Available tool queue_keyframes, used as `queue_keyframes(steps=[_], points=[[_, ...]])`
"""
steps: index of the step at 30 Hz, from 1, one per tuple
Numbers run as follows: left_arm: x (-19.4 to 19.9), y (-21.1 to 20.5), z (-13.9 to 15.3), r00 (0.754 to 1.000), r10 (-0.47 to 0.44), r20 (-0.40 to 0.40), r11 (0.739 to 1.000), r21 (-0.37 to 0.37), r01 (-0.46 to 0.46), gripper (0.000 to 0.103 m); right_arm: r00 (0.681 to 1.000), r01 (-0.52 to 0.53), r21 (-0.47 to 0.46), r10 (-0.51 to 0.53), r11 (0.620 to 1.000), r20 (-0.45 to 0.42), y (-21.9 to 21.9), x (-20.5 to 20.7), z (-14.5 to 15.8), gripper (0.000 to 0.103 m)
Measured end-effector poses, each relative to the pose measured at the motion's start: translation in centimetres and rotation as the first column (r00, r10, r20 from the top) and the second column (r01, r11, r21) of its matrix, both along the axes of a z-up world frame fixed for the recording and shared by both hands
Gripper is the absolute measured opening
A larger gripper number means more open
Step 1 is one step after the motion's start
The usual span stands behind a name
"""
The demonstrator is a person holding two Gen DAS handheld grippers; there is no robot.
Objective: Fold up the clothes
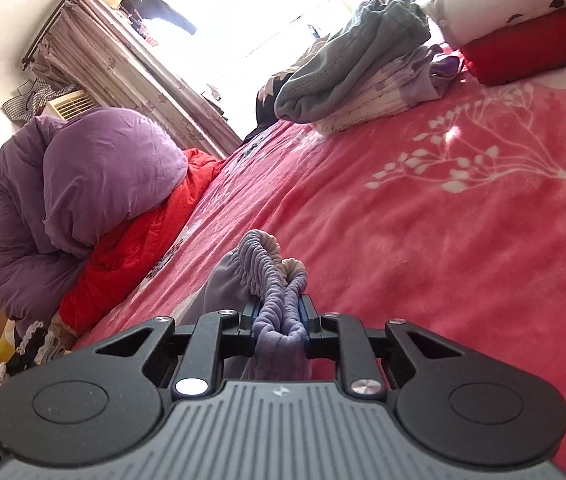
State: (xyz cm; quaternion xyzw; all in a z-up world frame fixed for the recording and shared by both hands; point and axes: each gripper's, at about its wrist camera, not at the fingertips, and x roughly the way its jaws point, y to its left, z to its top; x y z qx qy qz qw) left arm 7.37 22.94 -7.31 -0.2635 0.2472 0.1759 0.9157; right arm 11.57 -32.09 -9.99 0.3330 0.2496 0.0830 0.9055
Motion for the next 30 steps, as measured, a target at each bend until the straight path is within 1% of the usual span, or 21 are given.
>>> queue_keyframes(steps=[3, 4, 5, 6, 7, 8, 9, 10, 11, 13, 14, 16, 19, 21, 22, 23, 24, 25, 26, 28, 30], points=[[0.4, 0.6, -0.8, 1.000, 0.021, -0.019, 0.997, -0.076, -0.022, 0.018, 0.999, 0.032, -0.001, -0.032, 0.999, -0.002, -0.7, -0.2, -0.1, 0.020], [0.4, 0.9, -1.2, 0.998, 0.048, -0.048, 0.994, -0.092, -0.053, 0.024, 0.999, 0.039, -0.002, -0.039, 0.999, -0.006, -0.8, -0.2, -0.1, 0.020], [0.2, 1.2, -1.4, 0.995, 0.083, -0.062, 0.992, -0.090, -0.088, 0.040, 0.999, 0.042, -0.009, -0.043, 0.999, -0.020, -0.8, -0.1, -0.3, 0.020], [-0.2, 1.4, -1.4, 0.991, 0.117, -0.069, 0.989, -0.082, -0.123, 0.048, 0.998, 0.045, -0.018, -0.046, 0.999, -0.038, -0.9, 0.0, -0.4, 0.021], [-0.5, 1.7, -1.5, 0.985, 0.152, -0.076, 0.985, -0.074, -0.158, 0.051, 0.997, 0.037, -0.018, -0.038, 0.999, -0.061, -0.9, 0.2, -0.7, 0.021], [-0.6, 1.7, -1.3, 0.988, 0.143, -0.062, 0.986, -0.076, -0.148, 0.051, 0.996, 0.036, -0.016, -0.037, 0.999, -0.084, -0.9, 0.3, -1.1, 0.023], [-0.6, 1.5, -1.0, 0.992, 0.118, -0.042, 0.989, -0.081, -0.121, 0.052, 0.995, 0.042, -0.019, -0.043, 0.999, -0.093, -0.9, 0.3, -1.2, 0.028], [-0.6, 1.4, -0.7, 0.995, 0.094, -0.021, 0.992, -0.086, -0.095, 0.056, 0.994, 0.048, -0.025, -0.050, 0.999, -0.098, -0.8, 0.2, -1.2, 0.032], [-0.4, 0.9, -0.5, 0.998, 0.061, -0.013, 0.995, -0.075, -0.062, 0.060, 0.994, 0.050, -0.031, -0.053, 0.998, -0.091, -0.7, 0.2, -1.0, 0.035], [0.5, -0.3, -0.4, 1.000, -0.012, -0.021, 0.999, -0.034, 0.011, 0.061, 0.996, 0.049, -0.044, -0.052, 0.998, -0.071, -0.4, 0.1, -0.7, 0.062], [1.0, -1.0, -0.5, 0.998, -0.047, -0.031, 0.999, -0.006, 0.046, 0.061, 0.997, 0.047, -0.052, -0.050, 0.998, -0.063, -0.3, 0.1, -0.5, 0.065], [2.1, -2.3, -0.7, 0.992, -0.108, -0.067, 0.992, 0.063, 0.112, 0.061, 0.997, 0.042, -0.064, -0.045, 0.997, -0.056, -0.1, 0.1, -0.4, 0.065], [3.5, -3.6, -2.0, 0.981, -0.102, -0.162, 0.973, 0.187, 0.132, 0.061, 0.997, 0.033, -0.072, -0.038, 0.997, -0.069, 0.0, 0.2, -0.7, 0.061], [3.7, -3.4, -2.9, 0.976, -0.096, -0.194, 0.969, 0.207, 0.136, 0.055, 0.996, 0.035, -0.063, -0.040, 0.997, -0.077, -0.1, 0.3, -0.9, 0.061], [3.7, -3.4, -3.0, 0.976, -0.096, -0.197, 0.965, 0.222, 0.140, 0.043, 0.996, 0.037, -0.061, -0.042, 0.997, -0.082, -0.1, 0.3, -1.0, 0.061], [3.7, -3.5, -3.0, 0.974, -0.099, -0.202, 0.959, 0.241, 0.147, 0.020, 0.995, 0.039, -0.058, -0.044, 0.998, -0.086, -0.2, 0.3, -1.1, 0.061], [3.5, -3.4, -2.7, 0.977, -0.099, -0.188, 0.959, 0.242, 0.144, 0.017, 0.995, 0.039, -0.058, -0.044, 0.998, -0.091, -0.2, 0.4, -1.2, 0.061], [3.2, -3.2, -2.4, 0.981, -0.098, -0.168, 0.962, 0.237, 0.137, 0.008, 0.994, 0.039, -0.059, -0.044, 0.998, -0.096, -0.2, 0.4, -1.3, 0.059], [2.8, -3.1, -1.7, 0.986, -0.083, -0.146, 0.962, 0.246, 0.117, 0.008, 0.994, 0.037, -0.062, -0.043, 0.997, -0.100, -0.1, 0.5, -1.4, 0.057], [2.0, -2.8, -0.2, 0.993, -0.052, -0.106, 0.960, 0.268, 0.079, 0.008, 0.994, 0.035, -0.083, -0.043, 0.996, -0.100, 0.0, 0.5, -1.4, 0.037], [1.9, -2.3, -0.1, 0.992, -0.025, -0.126, 0.962, 0.266, 0.058, 0.009, 0.993, 0.034, -0.107, -0.046, 0.994, -0.105, 0.0, 0.4, -1.3, 0.035]])
